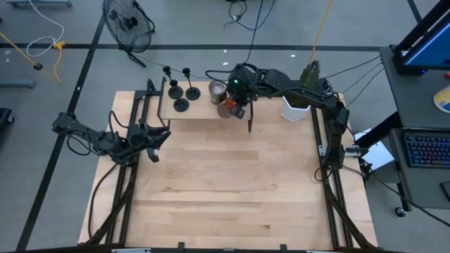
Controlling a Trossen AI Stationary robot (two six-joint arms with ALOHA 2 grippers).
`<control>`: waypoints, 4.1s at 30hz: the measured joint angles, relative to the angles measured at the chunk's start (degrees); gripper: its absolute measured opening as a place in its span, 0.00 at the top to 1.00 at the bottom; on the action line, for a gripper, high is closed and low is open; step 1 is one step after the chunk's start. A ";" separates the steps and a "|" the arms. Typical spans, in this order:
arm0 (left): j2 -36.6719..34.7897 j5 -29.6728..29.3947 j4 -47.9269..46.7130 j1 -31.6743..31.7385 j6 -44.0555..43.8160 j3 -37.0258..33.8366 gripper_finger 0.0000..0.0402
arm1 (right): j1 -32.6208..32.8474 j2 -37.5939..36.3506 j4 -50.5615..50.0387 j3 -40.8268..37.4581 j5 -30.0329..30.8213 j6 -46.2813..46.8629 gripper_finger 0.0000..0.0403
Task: Pick & Place candle stick holders
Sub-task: Put the orange scented candle on the shelf, then return To Home Position
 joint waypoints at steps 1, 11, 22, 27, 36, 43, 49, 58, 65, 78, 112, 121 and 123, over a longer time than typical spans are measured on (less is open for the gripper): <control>0.00 0.00 0.00 -0.01 -0.02 0.00 0.72 | -0.04 0.00 -0.22 -0.19 0.00 0.07 1.00; 0.00 0.00 0.02 -0.01 -0.02 0.00 0.72 | -0.28 -0.15 2.50 -1.69 0.15 0.00 0.99; 0.00 0.00 0.03 -0.01 0.13 0.00 0.72 | -0.30 -0.13 3.98 -1.75 0.39 -1.57 0.94; 0.00 -0.02 0.04 -0.02 0.17 0.00 0.72 | -0.32 -0.13 5.54 -1.75 0.26 -1.95 0.89; 0.02 -0.02 0.04 -0.02 0.22 0.00 0.72 | -0.32 -0.13 6.05 -1.75 0.24 -3.25 0.86; 0.01 -0.02 0.04 -0.02 0.20 0.00 0.72 | -0.26 -0.17 9.08 -1.75 3.13 -4.57 0.85; 0.02 -0.02 0.04 -0.02 0.20 0.00 0.72 | 0.17 -2.06 11.08 -1.73 2.53 -4.57 0.87; 0.02 -0.08 0.02 -0.02 0.20 0.00 0.72 | 6.39 -8.49 1.65 -1.59 1.53 -2.09 0.99; 0.01 -0.09 0.02 -0.01 0.20 0.00 0.72 | 10.83 -9.69 -8.68 -2.75 1.64 3.92 1.00; 0.02 -0.04 0.04 -0.02 -0.11 0.00 0.72 | 10.38 -10.91 4.35 -19.95 1.93 3.83 1.00; 0.02 -0.03 0.04 -0.02 0.20 0.00 0.72 | 5.27 -11.78 20.30 -24.26 1.60 -1.72 1.00; 0.00 -0.02 0.06 0.00 -0.11 0.00 0.72 | 6.47 -14.23 18.03 -24.26 1.76 1.00 1.00; 0.02 0.00 0.00 -0.01 -0.11 -0.01 0.72 | 7.43 -16.31 17.32 -24.24 1.75 1.99 1.00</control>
